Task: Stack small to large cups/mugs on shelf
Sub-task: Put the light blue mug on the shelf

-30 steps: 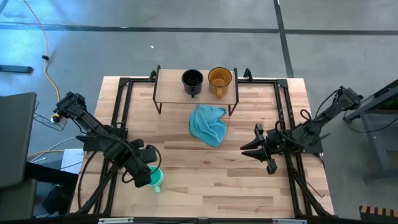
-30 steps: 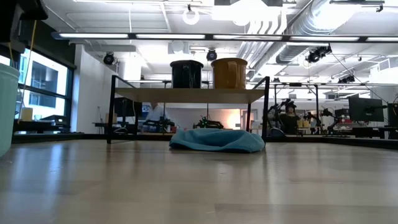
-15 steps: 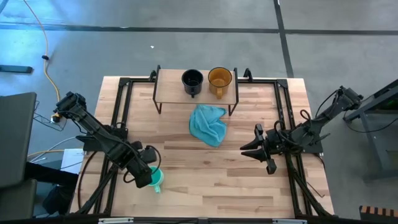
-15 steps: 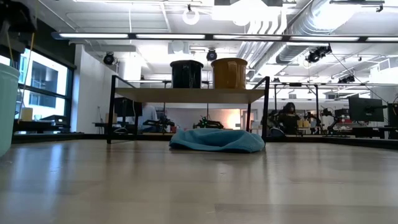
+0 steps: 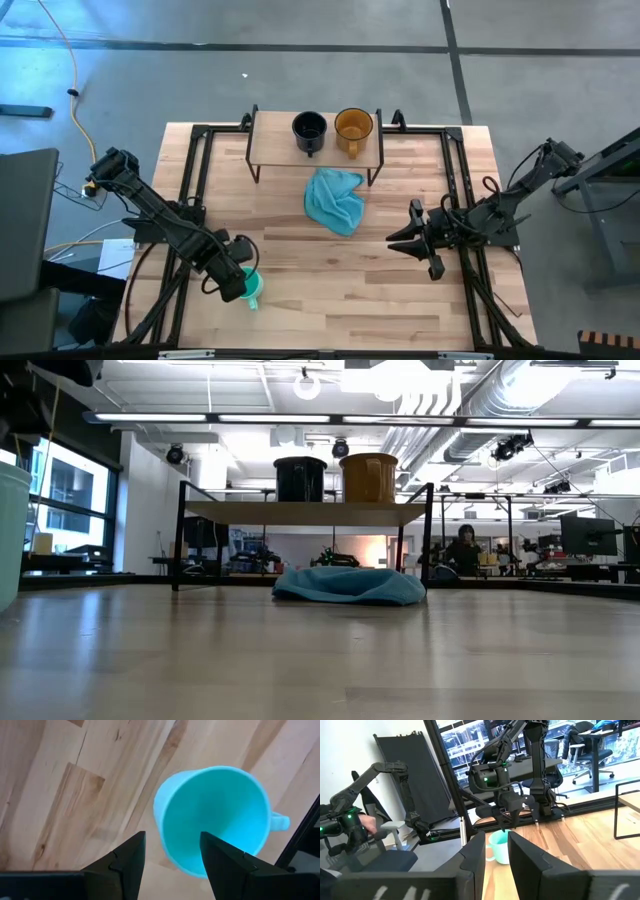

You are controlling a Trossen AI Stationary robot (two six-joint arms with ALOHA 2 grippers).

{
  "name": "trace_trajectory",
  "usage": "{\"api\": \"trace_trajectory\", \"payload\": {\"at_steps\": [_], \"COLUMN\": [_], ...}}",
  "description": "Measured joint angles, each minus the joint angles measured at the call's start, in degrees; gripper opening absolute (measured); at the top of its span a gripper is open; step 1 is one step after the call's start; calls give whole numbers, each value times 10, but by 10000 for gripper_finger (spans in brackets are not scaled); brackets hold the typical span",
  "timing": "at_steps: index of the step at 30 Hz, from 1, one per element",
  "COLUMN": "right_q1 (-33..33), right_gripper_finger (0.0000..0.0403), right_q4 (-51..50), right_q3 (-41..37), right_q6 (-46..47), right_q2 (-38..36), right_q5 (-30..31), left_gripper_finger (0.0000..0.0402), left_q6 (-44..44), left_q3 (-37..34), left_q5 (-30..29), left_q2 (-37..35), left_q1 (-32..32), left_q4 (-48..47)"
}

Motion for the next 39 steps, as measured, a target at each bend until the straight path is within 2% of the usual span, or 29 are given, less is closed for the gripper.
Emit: {"api": "trace_trajectory", "payload": {"at_steps": [23, 39], "right_q1": [0, 0], "right_gripper_finger": [73, 73], "right_q4": [-1, 0], "right_q3": [0, 0], "right_q6": [0, 2], "right_q2": [0, 0], "right_q5": [2, 2], "left_gripper_finger": [176, 90], "left_q6": [-9, -10], "left_q3": [-32, -48], "left_q5": [-10, -22], "left_q2": [0, 0], "left_q1": [0, 0], "left_q4": [44, 72]}}
